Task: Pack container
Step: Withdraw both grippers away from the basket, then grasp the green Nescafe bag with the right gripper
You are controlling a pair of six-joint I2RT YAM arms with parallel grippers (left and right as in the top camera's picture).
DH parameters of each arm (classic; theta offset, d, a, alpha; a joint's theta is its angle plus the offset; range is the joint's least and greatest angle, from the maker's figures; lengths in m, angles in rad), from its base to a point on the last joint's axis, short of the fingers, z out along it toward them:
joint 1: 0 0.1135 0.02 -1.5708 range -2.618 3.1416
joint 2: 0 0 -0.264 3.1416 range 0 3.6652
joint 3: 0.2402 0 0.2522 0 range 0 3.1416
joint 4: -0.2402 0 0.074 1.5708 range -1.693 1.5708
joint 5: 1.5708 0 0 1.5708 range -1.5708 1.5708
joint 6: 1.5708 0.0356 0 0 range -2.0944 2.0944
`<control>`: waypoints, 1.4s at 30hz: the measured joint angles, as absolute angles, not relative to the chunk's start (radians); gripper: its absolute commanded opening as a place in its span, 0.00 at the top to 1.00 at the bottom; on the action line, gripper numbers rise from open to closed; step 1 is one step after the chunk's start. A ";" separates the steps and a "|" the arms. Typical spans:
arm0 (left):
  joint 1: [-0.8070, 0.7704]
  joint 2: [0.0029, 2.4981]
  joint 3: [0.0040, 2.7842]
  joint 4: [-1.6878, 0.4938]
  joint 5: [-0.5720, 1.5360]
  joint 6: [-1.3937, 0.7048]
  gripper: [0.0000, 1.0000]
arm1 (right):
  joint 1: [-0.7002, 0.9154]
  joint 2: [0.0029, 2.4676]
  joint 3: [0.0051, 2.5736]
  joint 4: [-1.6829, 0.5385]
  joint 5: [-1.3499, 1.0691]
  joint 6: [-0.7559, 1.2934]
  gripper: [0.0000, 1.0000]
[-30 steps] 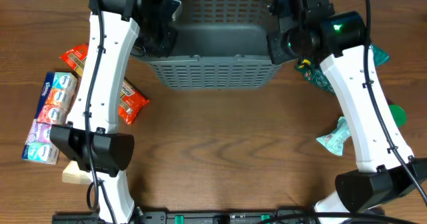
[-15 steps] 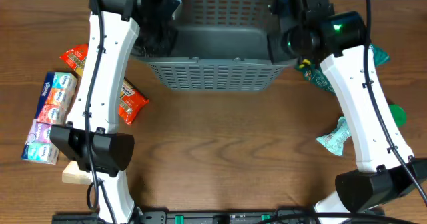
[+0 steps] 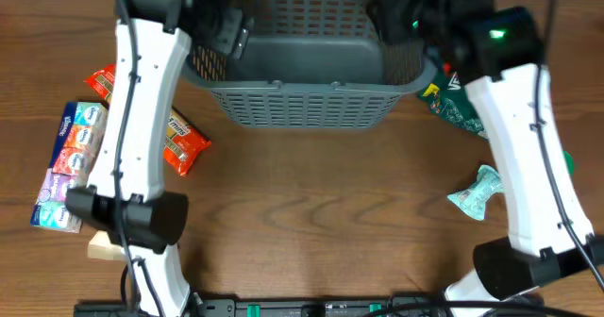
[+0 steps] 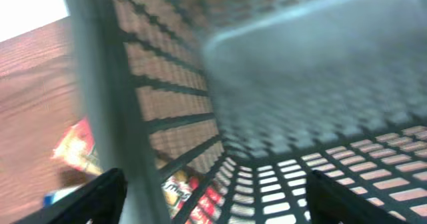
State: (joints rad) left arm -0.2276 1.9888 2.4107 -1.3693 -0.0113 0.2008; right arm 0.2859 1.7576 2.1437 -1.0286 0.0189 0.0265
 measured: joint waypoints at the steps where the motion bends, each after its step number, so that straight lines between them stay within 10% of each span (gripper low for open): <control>1: -0.224 1.967 2.412 -1.369 -0.029 0.184 0.01 | 0.276 1.751 2.181 -1.045 0.028 0.035 0.01; 17: 0.178 1.592 2.450 -1.607 -0.116 -0.060 0.01 | -0.347 1.608 2.269 -1.506 0.183 0.389 0.01; 42: 0.181 1.613 2.450 -1.607 -0.112 -0.052 0.01 | -0.627 1.983 1.444 -0.807 -0.517 -0.109 0.01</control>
State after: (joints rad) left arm 0.1814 1.6131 2.4496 -1.6066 -0.1120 -0.0517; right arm -0.6266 1.9835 1.4437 -0.8070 -0.5171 -0.1085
